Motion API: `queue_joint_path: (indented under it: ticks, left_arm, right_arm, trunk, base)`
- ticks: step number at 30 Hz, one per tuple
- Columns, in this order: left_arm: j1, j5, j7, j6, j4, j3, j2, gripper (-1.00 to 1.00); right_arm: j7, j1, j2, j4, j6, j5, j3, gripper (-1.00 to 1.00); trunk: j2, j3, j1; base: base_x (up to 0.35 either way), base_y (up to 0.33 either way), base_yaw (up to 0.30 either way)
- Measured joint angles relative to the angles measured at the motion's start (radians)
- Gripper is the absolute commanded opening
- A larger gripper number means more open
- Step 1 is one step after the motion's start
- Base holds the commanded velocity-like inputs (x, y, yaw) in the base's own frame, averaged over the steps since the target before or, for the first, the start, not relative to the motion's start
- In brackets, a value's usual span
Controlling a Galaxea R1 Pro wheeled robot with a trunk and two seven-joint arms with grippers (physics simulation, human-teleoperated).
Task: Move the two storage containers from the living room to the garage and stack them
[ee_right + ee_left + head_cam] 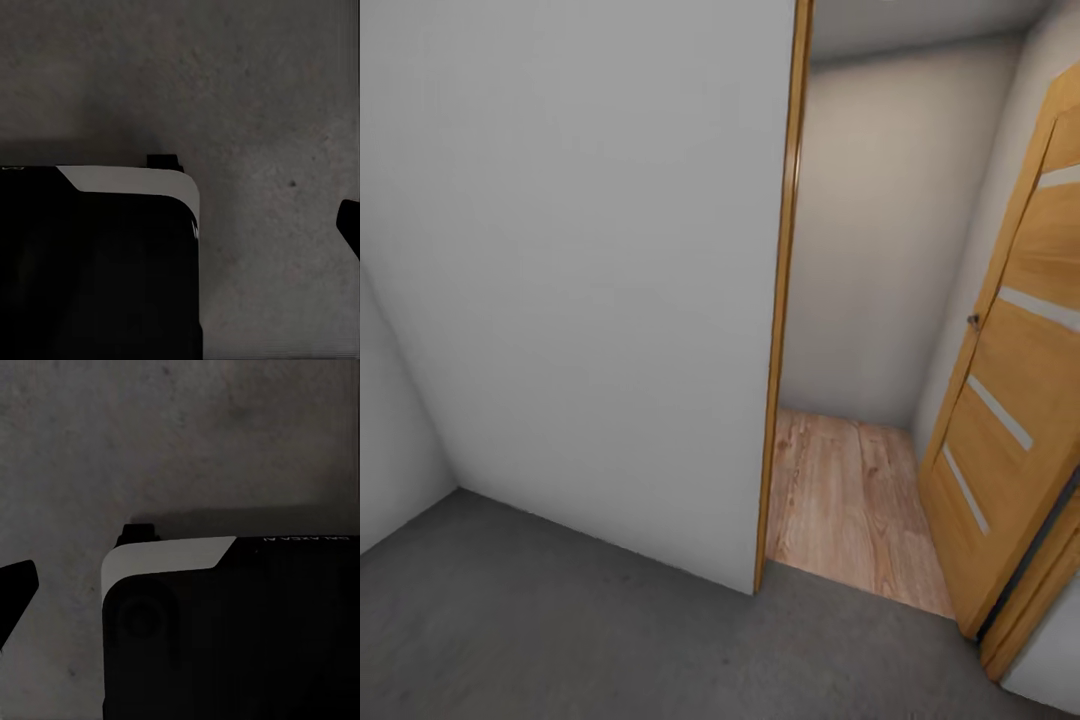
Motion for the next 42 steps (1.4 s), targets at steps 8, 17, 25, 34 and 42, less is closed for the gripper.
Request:
queue_joint_path:
  ticks: [8, 17, 25, 34, 42]
  left_arm:
    - [0.000, 0.000, 0.000, 0.000, 0.000, 0.000, 0.000, 1.00]
    - [0.000, 0.000, 0.000, 0.000, 0.000, 0.000, 0.000, 1.00]
    - [0.000, 0.000, 0.000, 0.000, 0.000, 0.000, 0.000, 1.00]
    - [0.000, 0.001, 0.001, 0.000, 0.000, 0.000, 0.000, 1.00]
    - [0.000, 0.001, 0.001, 0.000, 0.000, 0.000, -0.001, 1.00]
  right_arm:
    - [0.000, 0.000, 0.000, 0.000, 0.000, 0.000, 0.000, 1.00]
    - [0.000, 0.000, 0.000, 0.000, 0.000, 0.000, 0.000, 1.00]
    - [0.000, 0.000, 0.000, 0.000, -0.001, 0.000, 0.000, 1.00]
    - [0.000, 0.000, 0.000, 0.000, -0.001, 0.000, 0.000, 1.00]
    - [0.000, 0.000, 0.000, 0.000, -0.001, 0.000, 0.000, 1.00]
  trunk:
    - [0.000, 0.000, 0.000]
    - [0.000, 0.000, 0.000]
    - [0.000, 0.000, 0.000]
    - [0.000, 0.000, 0.000]
    - [0.000, 0.000, 0.000]
  base:
    - [0.000, 0.000, -0.281]
    - [0.000, 0.000, -0.281]
    - [0.000, 0.000, -0.281]
    - [0.000, 0.000, -0.281]
    - [0.000, 0.000, -0.281]
